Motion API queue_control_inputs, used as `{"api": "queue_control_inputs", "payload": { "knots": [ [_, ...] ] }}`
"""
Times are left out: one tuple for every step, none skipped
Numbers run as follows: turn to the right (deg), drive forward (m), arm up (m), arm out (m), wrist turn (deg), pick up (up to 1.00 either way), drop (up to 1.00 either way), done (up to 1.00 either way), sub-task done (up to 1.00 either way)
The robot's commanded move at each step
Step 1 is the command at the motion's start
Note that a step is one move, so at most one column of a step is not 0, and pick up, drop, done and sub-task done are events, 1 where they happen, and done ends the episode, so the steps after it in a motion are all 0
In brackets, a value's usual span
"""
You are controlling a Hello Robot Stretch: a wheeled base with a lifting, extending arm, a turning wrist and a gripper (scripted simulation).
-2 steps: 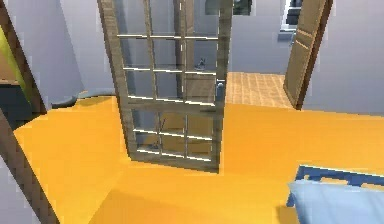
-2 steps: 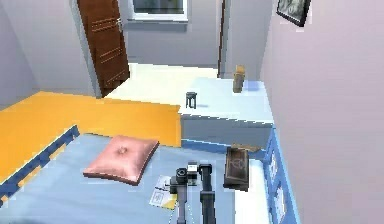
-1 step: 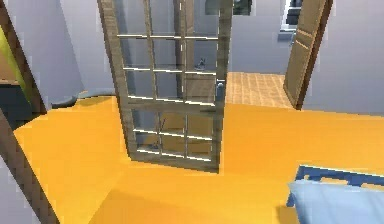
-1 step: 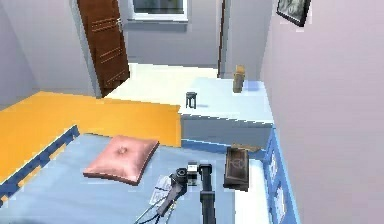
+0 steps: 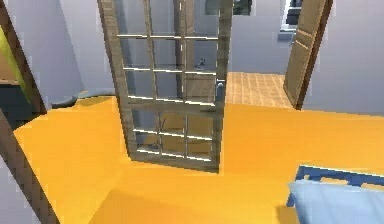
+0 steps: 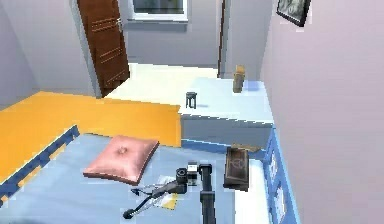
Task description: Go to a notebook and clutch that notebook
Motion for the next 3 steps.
{"api": "queue_control_inputs", "payload": {
  "knots": [
    [0.0,0.00,0.00,0.00,45.0,0.00,0.00,0.00,0.00],
    [0.0,0.00,0.00,0.00,21.0,0.00,0.00,0.00,0.00],
    [0.0,0.00,-0.30,0.00,0.0,0.00,0.00,0.00,0.00]
  ]
}}
